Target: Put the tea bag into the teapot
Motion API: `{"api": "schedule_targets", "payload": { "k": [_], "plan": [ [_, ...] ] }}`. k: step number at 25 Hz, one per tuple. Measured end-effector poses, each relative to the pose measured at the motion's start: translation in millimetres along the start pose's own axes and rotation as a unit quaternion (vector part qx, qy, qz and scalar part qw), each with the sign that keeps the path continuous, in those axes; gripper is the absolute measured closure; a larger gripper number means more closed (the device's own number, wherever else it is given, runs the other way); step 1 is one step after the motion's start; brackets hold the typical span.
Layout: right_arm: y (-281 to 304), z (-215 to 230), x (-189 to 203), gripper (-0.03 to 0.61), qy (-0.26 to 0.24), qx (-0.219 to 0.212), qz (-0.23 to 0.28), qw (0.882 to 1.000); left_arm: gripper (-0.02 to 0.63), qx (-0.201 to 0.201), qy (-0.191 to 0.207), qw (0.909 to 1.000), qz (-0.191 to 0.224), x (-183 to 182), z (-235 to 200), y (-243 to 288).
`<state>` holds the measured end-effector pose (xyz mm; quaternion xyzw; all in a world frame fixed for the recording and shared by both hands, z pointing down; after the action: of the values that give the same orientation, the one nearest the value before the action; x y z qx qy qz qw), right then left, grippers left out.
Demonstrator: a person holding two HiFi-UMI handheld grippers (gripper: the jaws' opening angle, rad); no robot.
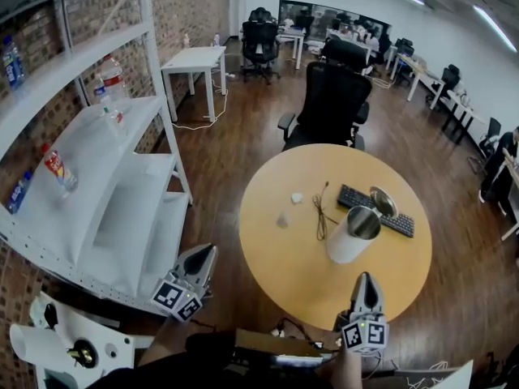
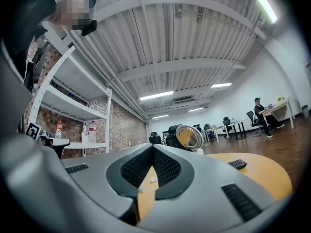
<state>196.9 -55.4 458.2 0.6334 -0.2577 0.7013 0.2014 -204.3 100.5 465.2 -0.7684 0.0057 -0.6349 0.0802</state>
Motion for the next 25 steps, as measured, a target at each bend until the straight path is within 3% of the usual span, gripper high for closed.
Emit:
{"api": "schedule_targets", "payload": {
  "k": [8, 12, 25],
  "plan": [
    [14.0, 60.6, 14.9, 0.578, 0.010, -0.010, -0.003, 1.000, 0.612, -0.006, -0.010, 0.9999, 0.005, 11.8, 19.3, 56.6],
    [11.0, 76.2, 11.8, 0.578, -0.009, -0.017, -0.013, 1.000, 0.612, -0.008, -0.015, 0.9998, 0.006, 19.5, 26.1, 78.2],
    [9.0, 99.1, 12.0, 0.578, -0.008, 0.051, -0.017, 0.998, 0.612, 0.063, -0.004, 0.9977, -0.024, 22.1, 26.5, 150.9]
  ]
}}
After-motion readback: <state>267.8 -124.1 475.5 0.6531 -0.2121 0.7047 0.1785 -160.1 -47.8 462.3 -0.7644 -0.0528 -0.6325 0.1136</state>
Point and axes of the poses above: the fingertips, and each gripper's own axes: y forward along the fingers, z to its right, x out of its underside, the point moved 8 cm from there along -y, backward along the fingers, and after that the axes turned 4 degrees about -y, right-handed, at the moved point
